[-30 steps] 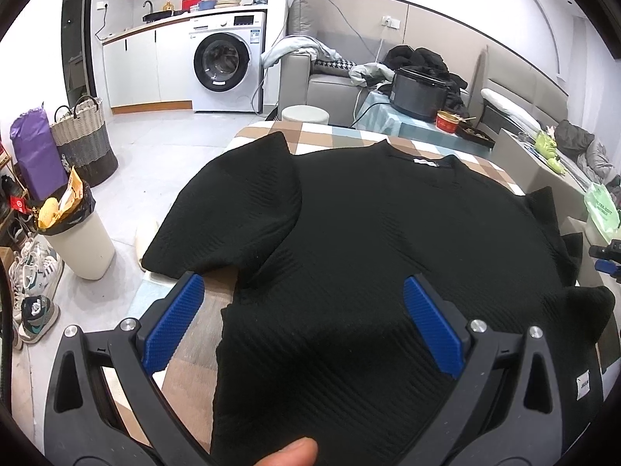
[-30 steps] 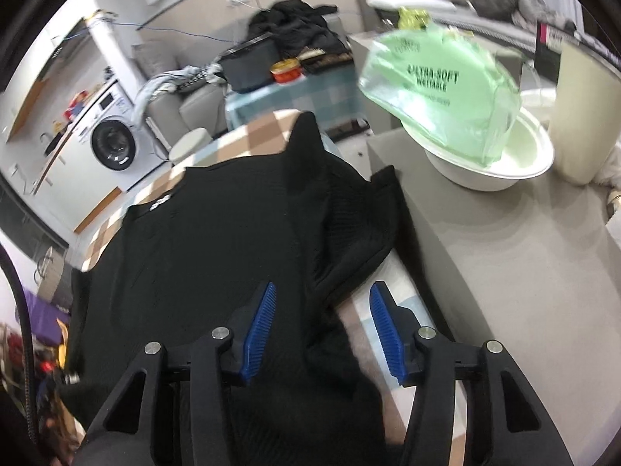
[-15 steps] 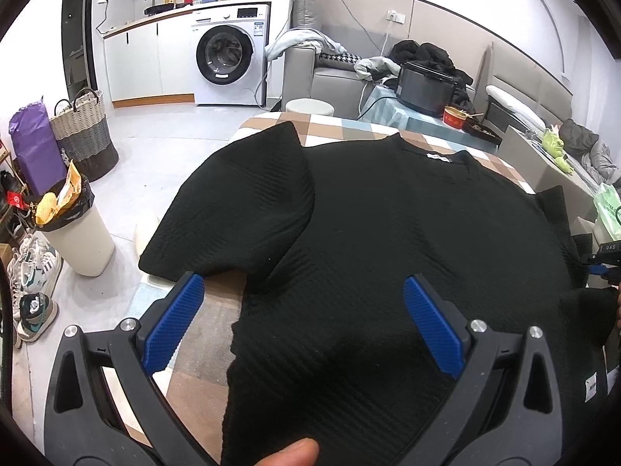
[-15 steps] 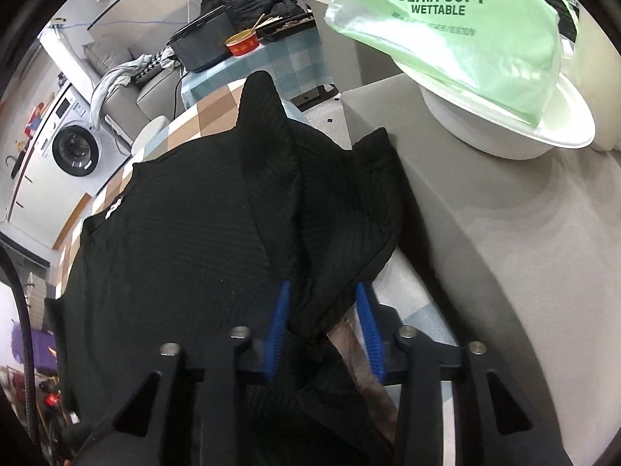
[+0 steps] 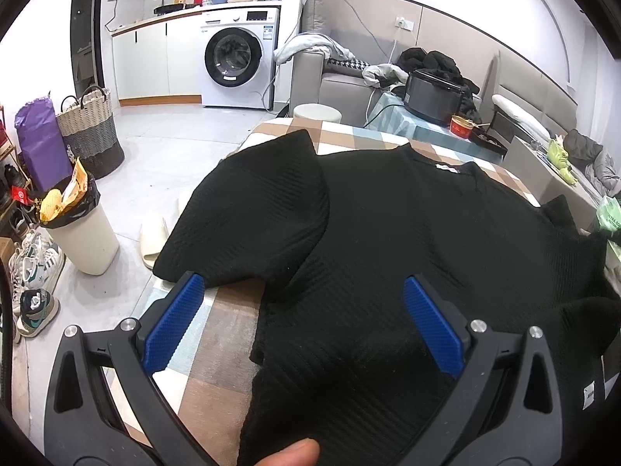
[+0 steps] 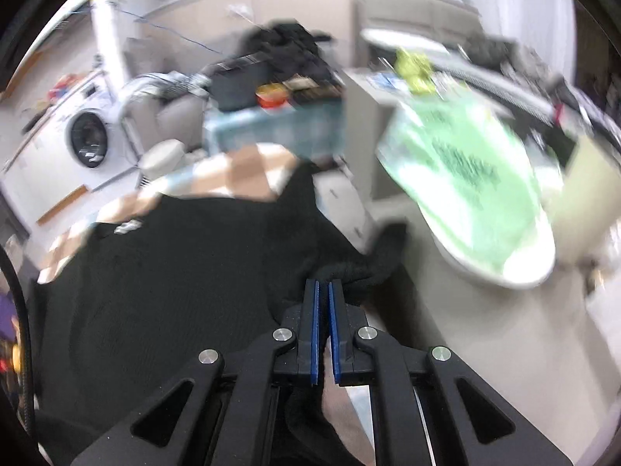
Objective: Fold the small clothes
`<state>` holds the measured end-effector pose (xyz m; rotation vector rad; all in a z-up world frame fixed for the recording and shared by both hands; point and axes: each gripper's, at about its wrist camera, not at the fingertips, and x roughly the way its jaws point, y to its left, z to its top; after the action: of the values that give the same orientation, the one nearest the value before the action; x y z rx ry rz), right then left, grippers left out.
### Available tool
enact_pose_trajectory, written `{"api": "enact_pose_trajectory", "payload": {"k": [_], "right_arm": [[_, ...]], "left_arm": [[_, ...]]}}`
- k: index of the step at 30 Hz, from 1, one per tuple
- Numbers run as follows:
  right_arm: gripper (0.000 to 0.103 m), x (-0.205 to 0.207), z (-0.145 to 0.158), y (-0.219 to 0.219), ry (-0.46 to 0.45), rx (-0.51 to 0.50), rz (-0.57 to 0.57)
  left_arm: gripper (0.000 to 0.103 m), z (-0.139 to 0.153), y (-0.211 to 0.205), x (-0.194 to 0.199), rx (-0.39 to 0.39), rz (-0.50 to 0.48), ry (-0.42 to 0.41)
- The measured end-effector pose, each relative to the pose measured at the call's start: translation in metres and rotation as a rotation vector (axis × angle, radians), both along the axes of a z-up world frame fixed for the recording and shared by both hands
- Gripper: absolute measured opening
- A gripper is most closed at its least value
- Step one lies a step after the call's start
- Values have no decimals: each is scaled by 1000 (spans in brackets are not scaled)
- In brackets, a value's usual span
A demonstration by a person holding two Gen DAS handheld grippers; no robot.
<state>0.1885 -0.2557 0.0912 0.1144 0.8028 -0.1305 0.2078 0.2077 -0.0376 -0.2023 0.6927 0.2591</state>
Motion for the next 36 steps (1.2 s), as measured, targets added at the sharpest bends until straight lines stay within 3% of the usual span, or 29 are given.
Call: {"api": "enact_pose_trajectory", "payload": {"k": [3, 5, 7, 10, 13, 17, 18, 22, 27, 32, 35, 36], "right_arm": [[5, -7, 21, 35, -94, -35, 207], [5, -17, 26, 76, -115, -87, 419], [6, -28, 12, 117, -35, -149, 625], [10, -37, -23, 142, 157, -177, 775], [15, -44, -46, 131, 239, -185, 710], [50, -50, -38, 76, 212, -18, 503], [53, -50, -34, 66, 195, 11, 465], [57, -38, -23, 25, 158, 180, 265], [57, 1, -15, 38, 162, 320, 179], [69, 19, -7, 86, 125, 258, 188], [69, 42, -22, 99, 171, 195, 113], [64, 47, -29, 102, 195, 194, 105]], "left_arm": [[102, 3, -2, -3, 3, 4, -4], [102, 4, -4, -4, 4, 1, -6], [102, 5, -6, -6, 7, 3, -7], [102, 6, -7, -8, -4, 2, -6], [102, 6, -8, -10, 3, 2, -4], [102, 8, -9, -14, -2, 2, -8], [102, 8, -10, -14, -1, 2, -9], [102, 9, -11, -15, -10, -2, -5], [102, 15, -14, -19, 6, -3, -5], [102, 16, -7, -22, 2, 19, -1], [102, 16, -3, -26, -3, 29, -1], [102, 16, -1, -27, -3, 31, -2]]}}
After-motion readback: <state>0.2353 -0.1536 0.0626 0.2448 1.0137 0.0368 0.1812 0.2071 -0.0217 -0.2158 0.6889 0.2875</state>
